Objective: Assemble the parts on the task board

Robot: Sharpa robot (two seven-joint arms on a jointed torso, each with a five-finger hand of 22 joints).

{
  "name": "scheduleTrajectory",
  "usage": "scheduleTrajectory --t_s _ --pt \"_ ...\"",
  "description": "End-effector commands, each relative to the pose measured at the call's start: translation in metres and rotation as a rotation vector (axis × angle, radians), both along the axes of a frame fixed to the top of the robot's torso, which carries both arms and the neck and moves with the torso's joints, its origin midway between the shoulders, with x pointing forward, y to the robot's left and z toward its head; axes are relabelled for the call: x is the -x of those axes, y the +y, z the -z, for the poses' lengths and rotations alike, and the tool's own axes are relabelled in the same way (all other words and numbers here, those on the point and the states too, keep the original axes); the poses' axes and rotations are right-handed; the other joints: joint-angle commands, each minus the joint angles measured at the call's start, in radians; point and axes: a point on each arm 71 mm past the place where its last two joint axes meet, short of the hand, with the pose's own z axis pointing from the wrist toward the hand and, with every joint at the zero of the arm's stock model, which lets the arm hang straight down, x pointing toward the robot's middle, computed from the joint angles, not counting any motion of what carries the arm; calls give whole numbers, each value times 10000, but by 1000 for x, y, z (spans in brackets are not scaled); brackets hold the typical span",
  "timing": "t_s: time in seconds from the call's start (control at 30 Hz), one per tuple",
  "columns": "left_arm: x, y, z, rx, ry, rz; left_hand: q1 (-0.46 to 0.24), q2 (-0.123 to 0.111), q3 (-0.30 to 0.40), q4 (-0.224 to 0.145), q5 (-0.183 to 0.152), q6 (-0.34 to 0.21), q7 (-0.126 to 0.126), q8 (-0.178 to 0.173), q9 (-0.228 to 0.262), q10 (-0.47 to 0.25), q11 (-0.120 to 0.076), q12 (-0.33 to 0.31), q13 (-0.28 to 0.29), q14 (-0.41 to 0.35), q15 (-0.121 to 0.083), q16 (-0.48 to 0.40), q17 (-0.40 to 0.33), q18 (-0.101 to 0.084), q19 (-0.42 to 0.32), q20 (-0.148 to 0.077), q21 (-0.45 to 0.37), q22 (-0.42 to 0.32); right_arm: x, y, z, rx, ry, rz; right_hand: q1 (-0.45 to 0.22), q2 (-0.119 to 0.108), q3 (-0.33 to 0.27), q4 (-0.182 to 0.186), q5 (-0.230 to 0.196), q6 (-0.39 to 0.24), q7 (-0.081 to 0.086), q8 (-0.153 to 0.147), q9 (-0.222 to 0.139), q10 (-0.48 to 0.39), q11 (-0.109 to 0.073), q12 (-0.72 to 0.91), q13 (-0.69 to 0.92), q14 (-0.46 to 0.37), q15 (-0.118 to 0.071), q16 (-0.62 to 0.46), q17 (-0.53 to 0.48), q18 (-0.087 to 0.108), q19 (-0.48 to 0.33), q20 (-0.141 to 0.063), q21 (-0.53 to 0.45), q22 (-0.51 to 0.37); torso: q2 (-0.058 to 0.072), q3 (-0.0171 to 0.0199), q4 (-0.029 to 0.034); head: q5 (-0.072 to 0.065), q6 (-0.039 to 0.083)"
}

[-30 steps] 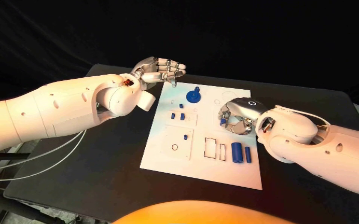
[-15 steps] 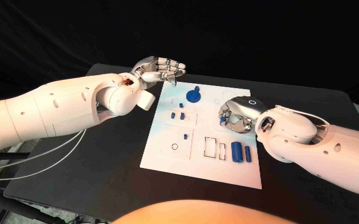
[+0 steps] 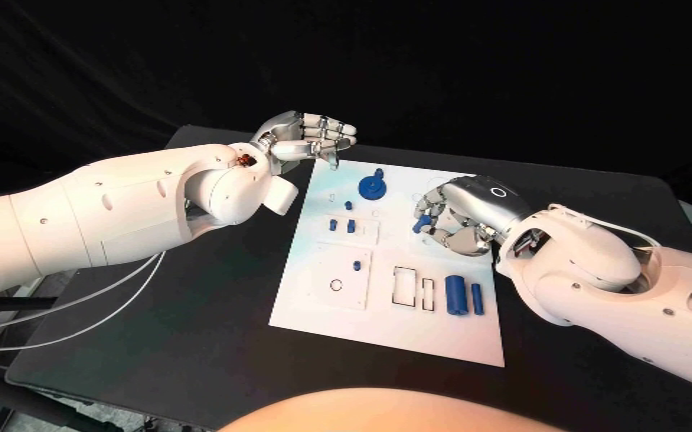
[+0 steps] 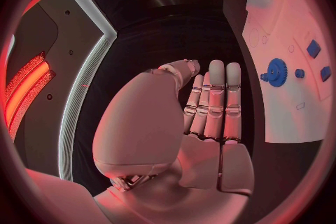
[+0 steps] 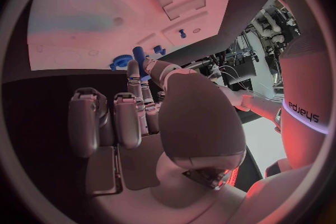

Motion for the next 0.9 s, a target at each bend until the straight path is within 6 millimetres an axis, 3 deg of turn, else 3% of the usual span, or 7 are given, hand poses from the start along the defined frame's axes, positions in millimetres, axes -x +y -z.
scheduleTrajectory --t_s 0.03,0.2,0.53,0.9 --pt "0 -3 -1 125 -24 158 -6 11 -16 -69 16 -78 216 -1 -14 -89 1 39 -9 -2 21 -43 -12 152 0 17 45 15 9 14 -7 -822 -91 -414 47 -49 5 -62 60 43 18 127 182 22 -21 1 11 511 -89 67 10 -116 368 -75 67 2122 10 11 -13 36 5" --pt "-1 -4 -1 142 -42 178 -18 8 -12 -77 17 -81 217 2 -15 -94 3 47 -10 -22 24 -57 -20 150 2 19 54 20 23 41 -5 -1211 173 -1149 50 -74 8 -83 67 37 28 132 189 14 -17 -5 13 506 -87 55 -16 -106 350 -75 18 2109 0 6 4 80 -24" --pt "-1 -9 -1 205 -55 268 -25 7 -8 -82 17 -82 217 5 -15 -97 3 52 -10 -37 26 -68 -27 149 0 20 56 23 48 92 23 -1554 897 -2357 65 -89 34 -126 97 16 52 135 201 -7 -3 -22 15 501 -80 43 -41 -92 322 -75 -59 2089 9 -20 26 213 -84" --pt "-1 -13 -1 242 -43 366 -35 9 -1 -88 19 -81 217 10 -14 -97 4 62 -10 -56 28 -83 -36 147 -5 22 59 26 53 110 53 -1241 1530 -2633 67 -87 48 -143 112 1 66 134 205 -19 7 -31 15 499 -74 37 -54 -86 311 -73 -89 2080 27 -3 26 346 -162"
